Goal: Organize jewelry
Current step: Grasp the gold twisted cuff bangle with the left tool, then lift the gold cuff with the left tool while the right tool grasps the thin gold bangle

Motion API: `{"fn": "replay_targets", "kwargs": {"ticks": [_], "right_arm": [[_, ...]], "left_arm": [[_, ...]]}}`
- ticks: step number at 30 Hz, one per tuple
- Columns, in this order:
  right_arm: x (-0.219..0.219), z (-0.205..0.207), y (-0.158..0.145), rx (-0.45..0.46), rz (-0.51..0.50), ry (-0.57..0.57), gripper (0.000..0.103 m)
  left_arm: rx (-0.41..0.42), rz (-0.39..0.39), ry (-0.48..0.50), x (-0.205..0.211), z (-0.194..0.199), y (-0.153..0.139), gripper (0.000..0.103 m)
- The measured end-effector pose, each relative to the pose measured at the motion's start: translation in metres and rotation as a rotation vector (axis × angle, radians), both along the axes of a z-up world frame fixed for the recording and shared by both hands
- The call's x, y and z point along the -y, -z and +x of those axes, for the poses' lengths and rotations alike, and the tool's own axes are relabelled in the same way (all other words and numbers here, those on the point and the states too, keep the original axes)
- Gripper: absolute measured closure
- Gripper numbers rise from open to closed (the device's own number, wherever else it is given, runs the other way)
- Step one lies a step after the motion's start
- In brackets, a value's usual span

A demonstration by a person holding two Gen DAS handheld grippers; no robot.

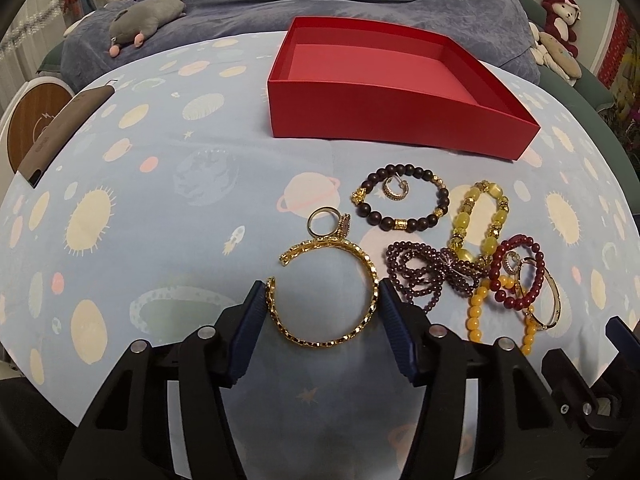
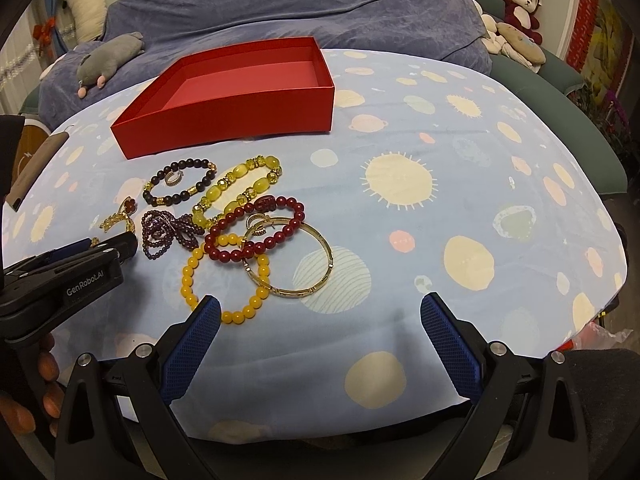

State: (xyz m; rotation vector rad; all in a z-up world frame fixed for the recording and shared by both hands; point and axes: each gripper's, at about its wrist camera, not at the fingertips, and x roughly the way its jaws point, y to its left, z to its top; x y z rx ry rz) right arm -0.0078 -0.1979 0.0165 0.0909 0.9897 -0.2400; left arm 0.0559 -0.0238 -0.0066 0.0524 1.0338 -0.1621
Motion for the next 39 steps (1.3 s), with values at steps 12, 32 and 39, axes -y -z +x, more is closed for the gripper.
{"fn": "replay_targets", "kwargs": {"ticks": [12,32,39], "right_arm": [[-0.001,0.001,-0.001,0.005,-0.001,-0.008,0.007],[-0.007,0.02,0.004,-0.023,0.038,-0.036,0.012],[0.014,0.025,0.004,-0.03,0.04,0.008,0.018]], "left_arm": [[-0.001,0.009,-0.005,-0.003,-0.008,-0.004,0.049],[-0.007,0.027,-0.011,-0.01,-0.03,-0.008,0.049],[-0.004,0.028,-0.034,-0.02,-0.026,-0.007,0.049]]}}
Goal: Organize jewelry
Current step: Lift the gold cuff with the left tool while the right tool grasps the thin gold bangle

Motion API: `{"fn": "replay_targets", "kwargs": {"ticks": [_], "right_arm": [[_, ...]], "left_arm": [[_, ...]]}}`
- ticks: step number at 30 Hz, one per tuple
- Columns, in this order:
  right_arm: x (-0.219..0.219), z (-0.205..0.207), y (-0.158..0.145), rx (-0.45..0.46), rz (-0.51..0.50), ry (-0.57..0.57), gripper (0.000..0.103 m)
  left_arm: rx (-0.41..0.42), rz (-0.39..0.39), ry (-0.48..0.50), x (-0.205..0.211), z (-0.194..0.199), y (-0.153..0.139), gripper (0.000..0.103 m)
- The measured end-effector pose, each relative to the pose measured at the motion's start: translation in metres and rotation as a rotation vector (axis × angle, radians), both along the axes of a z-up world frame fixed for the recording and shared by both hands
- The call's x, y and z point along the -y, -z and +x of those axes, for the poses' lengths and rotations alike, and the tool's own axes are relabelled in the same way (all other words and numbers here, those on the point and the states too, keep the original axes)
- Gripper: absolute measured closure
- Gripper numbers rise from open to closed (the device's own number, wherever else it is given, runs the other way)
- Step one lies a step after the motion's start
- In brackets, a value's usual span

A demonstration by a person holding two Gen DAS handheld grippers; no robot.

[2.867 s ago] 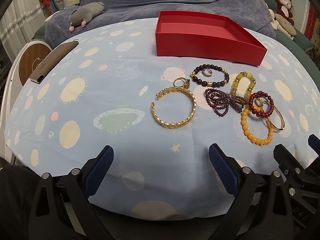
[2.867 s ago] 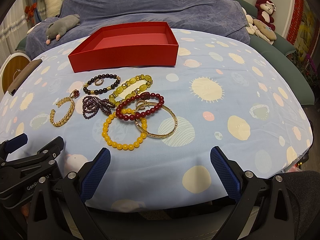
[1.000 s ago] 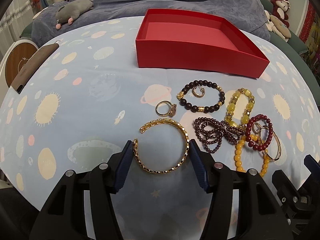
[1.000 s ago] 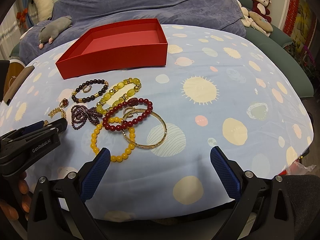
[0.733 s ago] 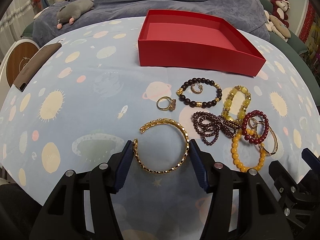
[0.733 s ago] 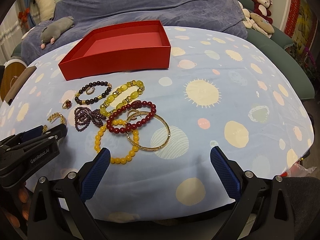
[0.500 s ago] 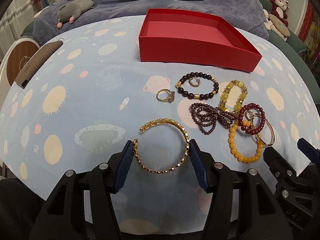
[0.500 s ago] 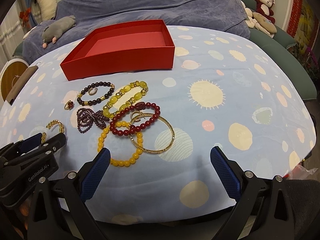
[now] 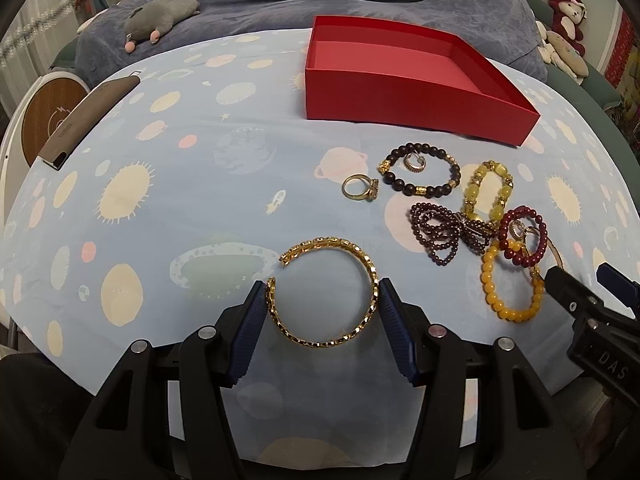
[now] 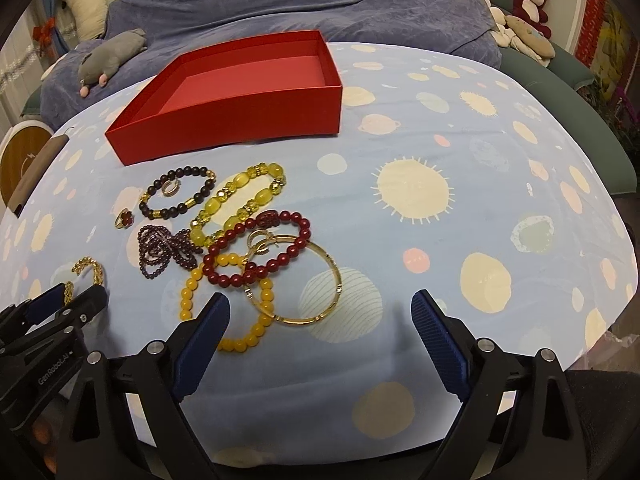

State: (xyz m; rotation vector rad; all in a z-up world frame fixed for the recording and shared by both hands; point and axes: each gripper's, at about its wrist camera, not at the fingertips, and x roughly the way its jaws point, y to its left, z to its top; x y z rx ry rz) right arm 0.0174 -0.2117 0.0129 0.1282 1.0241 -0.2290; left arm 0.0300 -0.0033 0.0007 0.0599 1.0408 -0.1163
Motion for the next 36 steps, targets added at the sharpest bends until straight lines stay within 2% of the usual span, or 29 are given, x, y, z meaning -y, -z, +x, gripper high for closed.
{"fn": "replay_targets", "kwargs": {"ticks": [5,9,11,14,21,26,36], "right_arm": [[0.015,0.006,0.005,-0.024,0.002,0.036,0.028],[0.014,0.011,0.014,-0.051,0.014,0.018,0.043],[0.011,0.013,0.015,-0.044,0.012,0.004,0.046],[0.006,0.016,0.014,-0.032,0.014,-0.024,0.056],[-0.002,0.017,0.012,-0.024,0.046,-0.069,0.1],[0.001,0.007,0.002,-0.014,0.079,-0.07,0.1],[0.01,-0.01,-0.047,0.073,0.092,-0.07,0.103]], "left_arm": [[0.0,-0.001,-0.015,-0.005,0.003,0.001,0.049],[-0.003,-0.002,-0.012,-0.004,0.002,0.002,0.049],[-0.004,-0.002,-0.01,-0.003,0.002,0.003,0.049],[-0.009,-0.004,-0.012,-0.003,0.003,0.004,0.049],[-0.018,-0.008,-0.011,-0.002,0.003,0.005,0.049],[-0.012,-0.016,-0.011,-0.003,0.003,0.0,0.049],[0.017,-0.048,-0.009,-0.006,-0.004,-0.028,0.049]]}}
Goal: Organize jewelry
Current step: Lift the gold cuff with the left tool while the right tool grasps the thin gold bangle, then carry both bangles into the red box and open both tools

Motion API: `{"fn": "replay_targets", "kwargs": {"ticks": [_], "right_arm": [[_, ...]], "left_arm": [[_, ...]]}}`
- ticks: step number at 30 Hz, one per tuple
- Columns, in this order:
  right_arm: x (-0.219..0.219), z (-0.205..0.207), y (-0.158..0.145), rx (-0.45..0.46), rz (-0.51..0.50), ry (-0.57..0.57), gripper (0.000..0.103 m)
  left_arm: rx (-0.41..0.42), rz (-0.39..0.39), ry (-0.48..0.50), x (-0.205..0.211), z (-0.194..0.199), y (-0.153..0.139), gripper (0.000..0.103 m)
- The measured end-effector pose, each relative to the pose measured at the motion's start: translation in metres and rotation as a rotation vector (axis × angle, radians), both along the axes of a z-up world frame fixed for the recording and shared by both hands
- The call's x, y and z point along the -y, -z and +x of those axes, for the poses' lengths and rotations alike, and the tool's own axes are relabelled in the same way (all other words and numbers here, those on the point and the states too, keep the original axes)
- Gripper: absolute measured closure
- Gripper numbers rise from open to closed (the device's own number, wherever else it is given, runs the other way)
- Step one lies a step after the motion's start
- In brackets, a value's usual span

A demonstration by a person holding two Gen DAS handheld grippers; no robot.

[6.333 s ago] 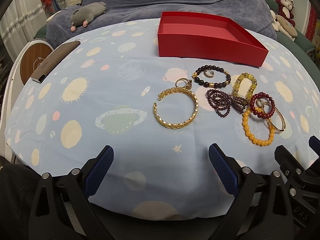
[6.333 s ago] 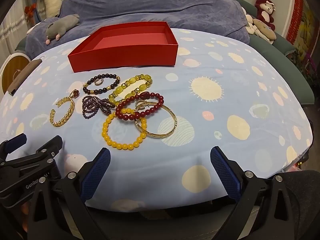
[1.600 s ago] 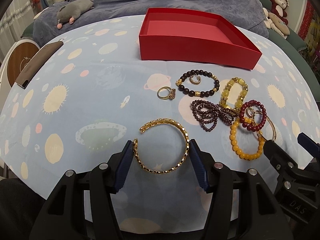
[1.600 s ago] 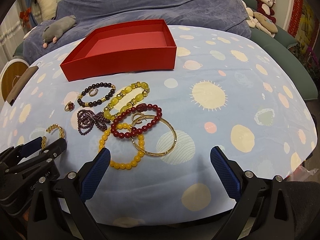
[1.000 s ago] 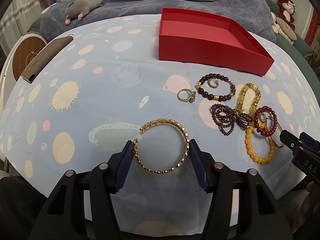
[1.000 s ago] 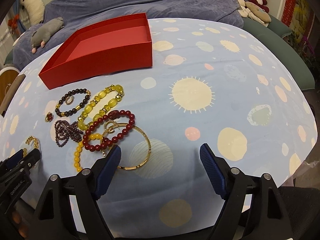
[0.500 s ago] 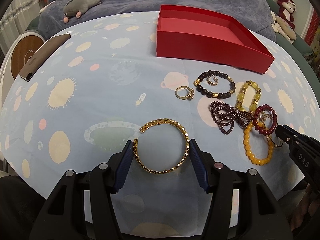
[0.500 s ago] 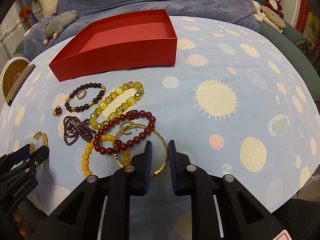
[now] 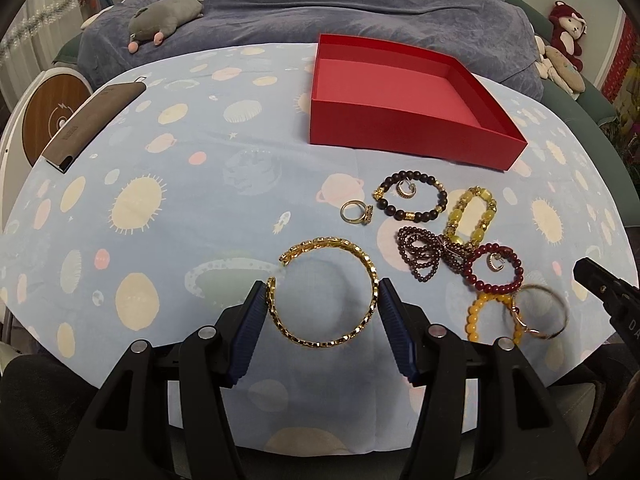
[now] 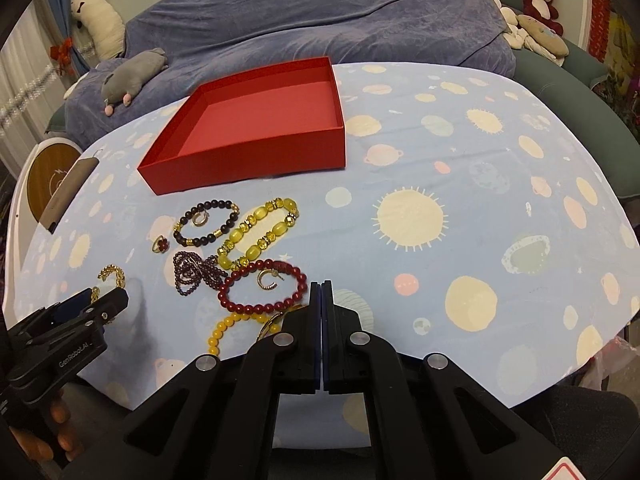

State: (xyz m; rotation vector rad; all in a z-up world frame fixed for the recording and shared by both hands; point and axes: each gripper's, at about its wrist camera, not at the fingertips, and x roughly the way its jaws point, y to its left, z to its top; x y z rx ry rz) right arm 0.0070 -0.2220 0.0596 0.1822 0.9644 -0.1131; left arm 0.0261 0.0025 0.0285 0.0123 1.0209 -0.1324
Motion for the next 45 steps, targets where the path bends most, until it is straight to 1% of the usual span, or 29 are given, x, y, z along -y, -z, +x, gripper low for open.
{"fn": "replay_targets", "kwargs": {"ticks": [3,6,8,9,10,11,12,14,16,22,24,26,31,34,39,42,45], "right_arm": [[0.001,0.003,-0.009,0.01,-0.017,-0.005,0.102],[0.0,0.006,0.0,-0.032,-0.034,-0.025,0.102],[-0.001,0.003,0.008,-0.059,-0.035,-0.024,0.094],[-0.001,0.0,0.013,-0.075,-0.027,-0.025,0.08],[-0.002,-0.004,0.018,-0.083,-0.014,-0.022,0.06],[-0.003,-0.008,0.021,-0.086,-0.008,-0.017,0.052],[-0.005,-0.01,0.025,-0.091,-0.008,-0.021,0.048],[-0.009,-0.009,0.032,-0.112,-0.004,-0.036,0.047],[-0.013,-0.007,0.039,-0.129,-0.005,-0.044,0.043],[-0.017,-0.002,0.057,-0.179,-0.02,-0.046,0.042],[-0.017,-0.002,0.058,-0.176,-0.026,-0.049,0.043],[-0.018,-0.003,0.058,-0.171,-0.039,-0.054,0.046],[-0.016,-0.003,0.056,-0.16,-0.021,-0.054,0.047],[-0.015,-0.004,0.046,-0.131,-0.021,-0.051,0.047],[-0.012,0.01,0.015,-0.06,-0.004,-0.06,0.047],[-0.01,0.037,-0.006,-0.018,-0.013,-0.082,0.047],[-0.004,0.075,-0.025,0.031,-0.012,-0.098,0.047]], "left_arm": [[0.013,0.001,0.004,-0.001,-0.001,-0.008,0.049],[0.02,-0.002,0.002,-0.001,0.0,-0.012,0.049],[0.019,-0.005,0.002,-0.001,-0.001,-0.012,0.049],[0.017,-0.005,0.003,-0.001,-0.001,-0.011,0.049],[0.013,-0.004,0.005,-0.001,-0.001,-0.01,0.049],[0.009,-0.004,0.008,0.0,-0.002,-0.008,0.049],[0.004,-0.003,0.01,0.0,-0.003,-0.007,0.049],[-0.005,-0.001,0.012,0.001,-0.004,-0.003,0.049],[-0.014,-0.002,0.013,0.001,-0.004,0.001,0.049],[-0.017,0.003,0.016,0.002,-0.006,0.004,0.049],[-0.02,0.002,0.016,0.002,-0.005,0.005,0.049],[-0.023,0.003,0.014,0.002,-0.005,0.006,0.049],[-0.022,0.003,0.015,0.002,-0.005,0.006,0.049],[-0.018,0.002,0.018,0.003,-0.004,0.004,0.049],[-0.007,-0.004,0.033,0.008,0.009,-0.008,0.049],[0.022,-0.007,0.047,0.015,0.029,-0.023,0.049],[0.063,-0.008,0.068,0.026,0.06,-0.038,0.049]]}}
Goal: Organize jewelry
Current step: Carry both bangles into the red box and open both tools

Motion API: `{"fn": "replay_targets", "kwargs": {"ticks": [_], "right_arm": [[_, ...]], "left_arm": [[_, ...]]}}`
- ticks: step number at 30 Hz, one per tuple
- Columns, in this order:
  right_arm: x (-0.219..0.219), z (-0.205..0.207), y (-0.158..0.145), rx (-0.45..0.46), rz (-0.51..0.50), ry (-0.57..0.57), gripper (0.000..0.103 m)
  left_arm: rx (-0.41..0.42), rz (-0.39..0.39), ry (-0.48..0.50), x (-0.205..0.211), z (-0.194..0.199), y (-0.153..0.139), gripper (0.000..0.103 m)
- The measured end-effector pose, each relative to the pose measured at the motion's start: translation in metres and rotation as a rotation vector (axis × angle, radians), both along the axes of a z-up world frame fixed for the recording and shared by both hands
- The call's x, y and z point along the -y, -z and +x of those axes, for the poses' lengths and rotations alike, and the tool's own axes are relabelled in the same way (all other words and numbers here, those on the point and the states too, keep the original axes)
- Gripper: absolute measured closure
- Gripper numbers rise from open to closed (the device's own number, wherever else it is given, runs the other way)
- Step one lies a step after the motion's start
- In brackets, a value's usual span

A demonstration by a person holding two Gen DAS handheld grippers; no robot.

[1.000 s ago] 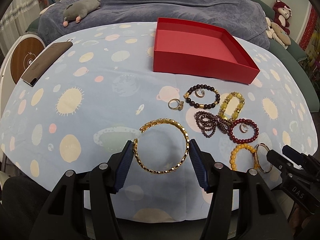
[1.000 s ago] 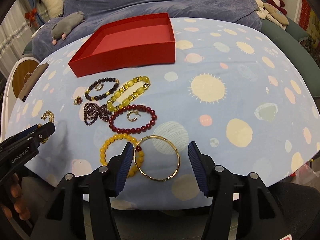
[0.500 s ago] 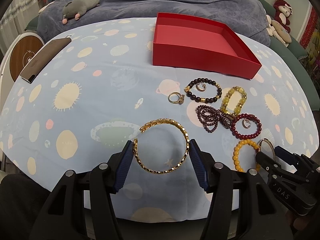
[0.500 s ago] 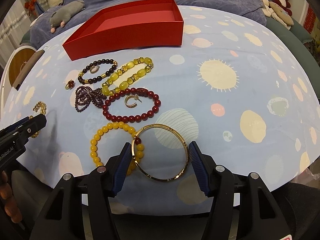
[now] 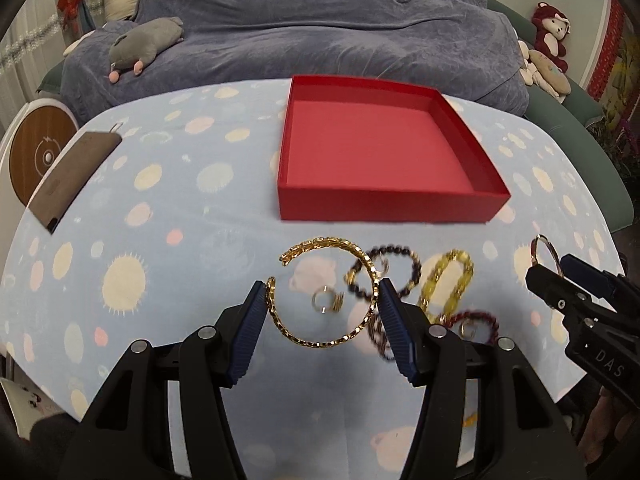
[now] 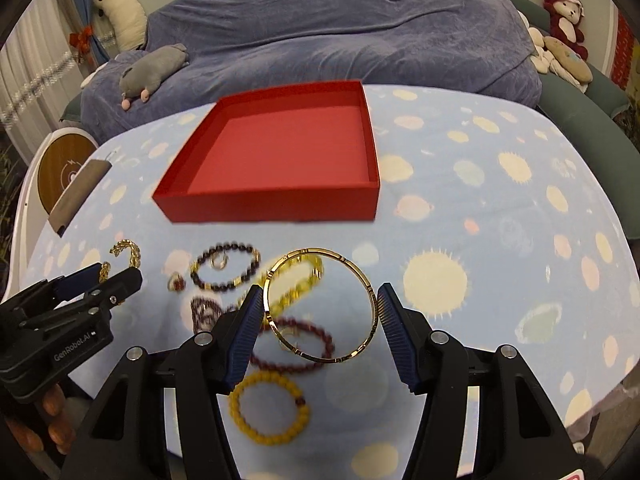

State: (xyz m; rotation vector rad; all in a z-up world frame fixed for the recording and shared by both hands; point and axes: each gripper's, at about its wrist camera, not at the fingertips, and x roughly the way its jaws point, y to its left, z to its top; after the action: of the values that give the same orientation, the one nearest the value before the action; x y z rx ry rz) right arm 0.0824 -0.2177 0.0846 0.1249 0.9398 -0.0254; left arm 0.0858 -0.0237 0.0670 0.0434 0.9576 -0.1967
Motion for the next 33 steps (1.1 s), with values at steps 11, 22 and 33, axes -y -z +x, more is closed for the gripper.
{"fn": "replay_targets", "kwargs": {"ticks": [11,22,33], "right_arm": [[0.017,0.162,-0.012,0.041,0.0,-0.028,0.047],[0.023,0.239,0.032,-0.035,-0.029,-0.052,0.047],[0.022,0.252,0.038,-0.04,-0.054,-0.048,0.044]], "left_arm": [[0.074,-0.006,0.041,0.042,0.148,-0.023,0.049],[-0.013,0.016,0.05,0.061,0.227,0.025,0.049],[-0.034,0.017,0.019,0.062,0.24,0.033,0.038]]}}
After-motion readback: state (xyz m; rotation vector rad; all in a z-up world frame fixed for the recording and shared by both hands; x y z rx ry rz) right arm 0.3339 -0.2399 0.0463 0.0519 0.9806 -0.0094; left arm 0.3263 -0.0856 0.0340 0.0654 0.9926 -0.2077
